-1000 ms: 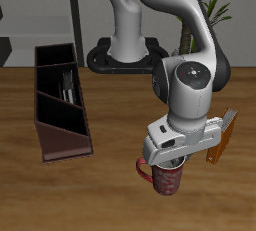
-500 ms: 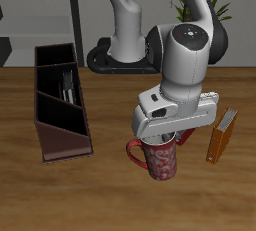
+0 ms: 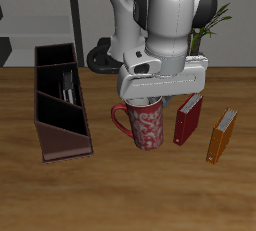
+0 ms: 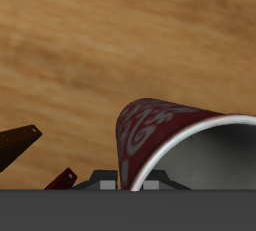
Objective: Place the striped book into the right desk caddy's front compartment and place the red mug into the right desk caddy's right compartment
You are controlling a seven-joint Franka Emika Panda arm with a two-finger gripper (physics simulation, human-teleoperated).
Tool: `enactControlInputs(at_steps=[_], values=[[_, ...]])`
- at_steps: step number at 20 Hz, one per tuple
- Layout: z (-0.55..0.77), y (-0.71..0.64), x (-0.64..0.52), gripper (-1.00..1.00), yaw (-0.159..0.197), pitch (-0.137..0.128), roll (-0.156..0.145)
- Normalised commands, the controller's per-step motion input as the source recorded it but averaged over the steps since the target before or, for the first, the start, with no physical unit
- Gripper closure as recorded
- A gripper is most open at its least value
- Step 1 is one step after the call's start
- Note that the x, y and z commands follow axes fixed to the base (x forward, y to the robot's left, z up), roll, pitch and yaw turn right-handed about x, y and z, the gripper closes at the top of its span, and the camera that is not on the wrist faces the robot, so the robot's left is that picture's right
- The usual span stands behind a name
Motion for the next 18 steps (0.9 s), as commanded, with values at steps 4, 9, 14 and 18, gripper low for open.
enactControlInputs(at_steps=[4, 9, 14, 18], values=[[0.47, -0.46, -0.49, 1.00, -0.058, -0.025, -0.035], [0.27, -0.32, -0.38, 1.00, -0.036, -0.023, -0.024], [0.26, -0.31, -0.54, 1.00, -0.027, -0.022, -0.029], [0.27, -0.19, -0.66, 1.00, -0.039, -0.023, 0.047]])
